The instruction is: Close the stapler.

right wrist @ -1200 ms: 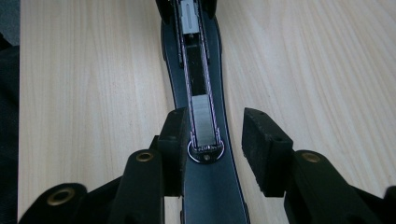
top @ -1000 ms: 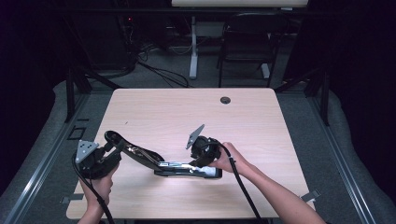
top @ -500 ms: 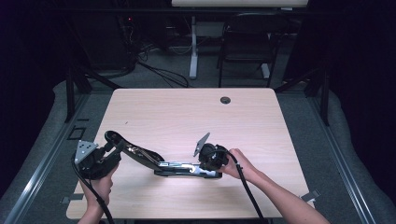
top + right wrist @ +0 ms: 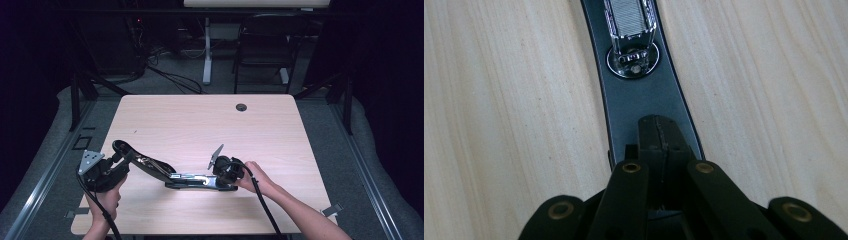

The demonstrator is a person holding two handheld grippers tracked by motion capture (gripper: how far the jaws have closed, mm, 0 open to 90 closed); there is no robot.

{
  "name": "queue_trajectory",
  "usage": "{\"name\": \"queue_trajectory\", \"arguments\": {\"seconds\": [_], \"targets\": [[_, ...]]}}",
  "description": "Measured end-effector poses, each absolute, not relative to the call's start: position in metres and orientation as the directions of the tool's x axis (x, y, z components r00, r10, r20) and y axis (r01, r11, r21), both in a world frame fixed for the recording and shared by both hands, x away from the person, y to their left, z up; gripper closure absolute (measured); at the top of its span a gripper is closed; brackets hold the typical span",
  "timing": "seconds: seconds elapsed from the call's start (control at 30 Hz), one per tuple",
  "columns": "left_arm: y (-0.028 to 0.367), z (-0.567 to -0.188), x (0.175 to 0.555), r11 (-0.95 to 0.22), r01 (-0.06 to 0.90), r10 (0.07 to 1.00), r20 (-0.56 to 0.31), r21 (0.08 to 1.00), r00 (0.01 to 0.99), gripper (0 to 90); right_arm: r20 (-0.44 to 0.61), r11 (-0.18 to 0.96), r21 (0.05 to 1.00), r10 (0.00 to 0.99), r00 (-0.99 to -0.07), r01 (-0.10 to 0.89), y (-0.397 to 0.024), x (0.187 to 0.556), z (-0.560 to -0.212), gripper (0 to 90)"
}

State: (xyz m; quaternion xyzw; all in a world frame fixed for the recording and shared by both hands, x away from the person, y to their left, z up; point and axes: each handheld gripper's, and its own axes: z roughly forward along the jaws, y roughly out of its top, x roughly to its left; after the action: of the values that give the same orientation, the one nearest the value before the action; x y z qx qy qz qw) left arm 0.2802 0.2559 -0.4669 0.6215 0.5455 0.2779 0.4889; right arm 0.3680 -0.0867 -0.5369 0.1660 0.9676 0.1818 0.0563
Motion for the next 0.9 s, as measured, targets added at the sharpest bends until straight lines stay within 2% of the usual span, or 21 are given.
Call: {"name": "queue_trajectory", "arguments": {"seconds": [0.07, 0.43, 0.47, 0.5, 0.57, 0.6, 0.67, 0.9], "targets": [[0.255, -0.467, 0.28, 0.075, 0.403, 0.949, -0.189, 0.912, 0.251, 61.7, -0.021, 0.878, 0.37, 0.334, -0.943, 0.303, -0.087, 0.369, -0.537, 90.0], [0.245, -0.462, 0.279, 0.057, 0.388, 0.933, -0.187, 0.92, 0.307, 63.1, -0.013, 0.871, 0.378, 0.344, -0.939, 0.314, -0.087, 0.369, -0.537, 90.0], [0.244, -0.461, 0.279, 0.056, 0.386, 0.932, -0.187, 0.921, 0.311, 63.2, -0.037, 0.87, 0.378, 0.357, -0.933, 0.318, -0.087, 0.368, -0.537, 90.0], [0.243, -0.461, 0.279, 0.056, 0.385, 0.928, -0.189, 0.921, 0.319, 63.3, -0.004, 0.865, 0.383, 0.352, -0.936, 0.323, -0.087, 0.369, -0.538, 90.0], [0.24, -0.46, 0.278, 0.06, 0.383, 0.923, -0.198, 0.922, 0.331, 63.7, -0.006, 0.866, 0.384, 0.348, -0.938, 0.319, -0.087, 0.369, -0.538, 90.0], [0.239, -0.46, 0.278, 0.057, 0.38, 0.921, -0.196, 0.923, 0.337, 63.9, -0.04, 0.869, 0.382, 0.355, -0.934, 0.314, -0.087, 0.368, -0.538, 90.0], [0.235, -0.459, 0.278, 0.056, 0.374, 0.918, -0.195, 0.926, 0.346, 64.0, -0.016, 0.871, 0.376, 0.346, -0.938, 0.315, -0.087, 0.369, -0.537, 90.0], [0.221, -0.454, 0.278, 0.01, 0.359, 0.919, -0.15, 0.933, 0.363, 64.0, -0.002, 0.864, 0.386, 0.353, -0.936, 0.325, -0.088, 0.369, -0.538, 90.0]]}}
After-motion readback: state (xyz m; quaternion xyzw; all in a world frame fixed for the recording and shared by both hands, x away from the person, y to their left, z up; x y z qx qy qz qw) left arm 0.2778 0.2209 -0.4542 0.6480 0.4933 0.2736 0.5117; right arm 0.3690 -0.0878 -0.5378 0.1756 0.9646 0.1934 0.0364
